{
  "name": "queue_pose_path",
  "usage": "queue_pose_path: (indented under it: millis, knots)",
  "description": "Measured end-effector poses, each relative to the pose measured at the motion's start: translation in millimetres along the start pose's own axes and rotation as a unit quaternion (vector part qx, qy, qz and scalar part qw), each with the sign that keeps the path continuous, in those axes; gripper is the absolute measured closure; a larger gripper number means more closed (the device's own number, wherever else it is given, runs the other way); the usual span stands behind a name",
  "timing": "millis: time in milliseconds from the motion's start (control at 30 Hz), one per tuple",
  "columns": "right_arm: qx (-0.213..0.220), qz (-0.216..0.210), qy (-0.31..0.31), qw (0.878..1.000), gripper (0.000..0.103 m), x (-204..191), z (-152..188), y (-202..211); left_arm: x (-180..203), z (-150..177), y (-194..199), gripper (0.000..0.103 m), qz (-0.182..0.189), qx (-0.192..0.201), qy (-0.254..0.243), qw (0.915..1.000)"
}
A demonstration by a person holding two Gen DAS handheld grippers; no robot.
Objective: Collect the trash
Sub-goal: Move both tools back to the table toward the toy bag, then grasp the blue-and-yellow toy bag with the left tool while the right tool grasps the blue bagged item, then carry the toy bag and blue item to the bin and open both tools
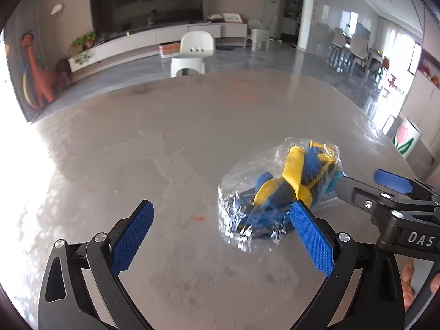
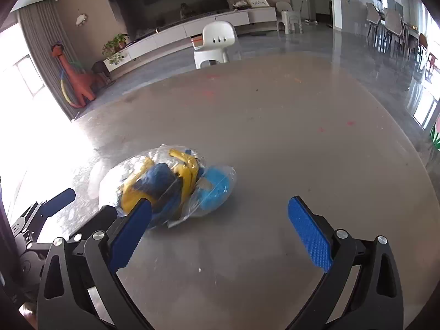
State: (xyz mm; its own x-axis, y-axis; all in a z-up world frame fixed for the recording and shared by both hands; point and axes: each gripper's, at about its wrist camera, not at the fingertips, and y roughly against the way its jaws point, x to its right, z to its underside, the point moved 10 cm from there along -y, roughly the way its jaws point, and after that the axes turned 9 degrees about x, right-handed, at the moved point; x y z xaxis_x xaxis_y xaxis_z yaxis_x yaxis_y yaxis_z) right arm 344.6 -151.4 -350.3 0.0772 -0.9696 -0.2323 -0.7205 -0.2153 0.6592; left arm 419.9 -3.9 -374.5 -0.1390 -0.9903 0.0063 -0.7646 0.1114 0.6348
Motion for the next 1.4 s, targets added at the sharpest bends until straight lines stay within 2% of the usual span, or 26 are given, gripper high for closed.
queue_pose_path:
  millis: [33, 67, 133, 200, 267, 300, 333, 367, 400, 467, 533, 800, 933, 1067, 1400]
  knots:
    - [-0.008, 0.001, -0.002, 1.0, 0.027, 1.5, 1.1, -2.5, 3.0, 0.0, -2.8, 0.005, 0.004, -0.003, -0.006, 1.0]
    - [-0.018, -0.007, -0.006, 1.0, 0.035, 0.8, 3.5, -5.4, 7.8, -0.3, -6.9, 0.005, 0.01, -0.004, -0.015, 0.9998]
    - [-0.035, -0.014, -0.008, 0.999, 0.037, -1.2, 8.1, -11.8, 10.7, 0.6, -11.8, 0.005, 0.017, -0.009, -0.024, 0.9995]
    - [-0.036, -0.018, -0.002, 0.999, 0.045, -2.1, 10.5, -11.8, 17.9, 3.2, -14.4, 0.005, 0.03, -0.014, -0.03, 0.999]
    - [-0.038, -0.034, -0.004, 0.999, 0.073, -5.9, 13.5, -10.9, 25.5, 3.1, -16.8, 0.008, 0.044, -0.011, -0.039, 0.9982]
    - [-0.043, -0.039, -0.006, 0.998, 0.072, -8.3, 15.8, -11.4, 30.3, 4.0, -16.7, 0.016, 0.056, -0.009, -0.044, 0.9974]
    - [-0.046, -0.045, -0.007, 0.998, 0.075, -10.1, 17.0, -10.6, 39.4, 6.0, -19.6, 0.042, 0.076, -0.015, -0.052, 0.9956]
    - [-0.048, -0.057, -0.005, 0.997, 0.076, -13.7, 18.8, -8.9, 45.2, 9.2, -21.4, 0.058, 0.087, -0.025, -0.053, 0.9945]
    - [-0.045, -0.054, 0.001, 0.998, 0.077, -14.8, 18.1, -7.5, 48.9, 11.0, -21.0, 0.06, 0.091, -0.029, -0.054, 0.994]
    - [-0.04, -0.044, 0.015, 0.998, 0.077, -14.5, 19.0, -0.4, 56.6, 12.8, -17.5, 0.074, 0.104, -0.029, -0.067, 0.9919]
    - [-0.029, -0.038, 0.017, 0.999, 0.077, -12.8, 17.2, 10.2, 59.8, 12.0, -11.7, 0.079, 0.115, -0.026, -0.066, 0.9909]
    - [0.008, -0.027, 0.037, 0.999, 0.078, -1.0, 19.3, 81.9, 57.6, 4.2, 33.9, 0.081, 0.115, 0.001, -0.045, 0.9923]
    - [0.033, -0.018, 0.048, 0.998, 0.078, 3.6, 25.9, 132.8, 69.4, 10.5, 65.9, 0.081, 0.116, 0.005, -0.048, 0.9921]
    - [0.053, -0.002, 0.058, 0.997, 0.078, 14.7, 33.4, 189.3, 104.3, 15.6, 108.6, 0.081, 0.132, 0.021, -0.047, 0.9899]
    - [0.096, 0.035, 0.054, 0.993, 0.078, 52.6, 50.6, 285.1, 188.0, 19.7, 196.7, 0.081, 0.161, 0.043, -0.065, 0.9838]
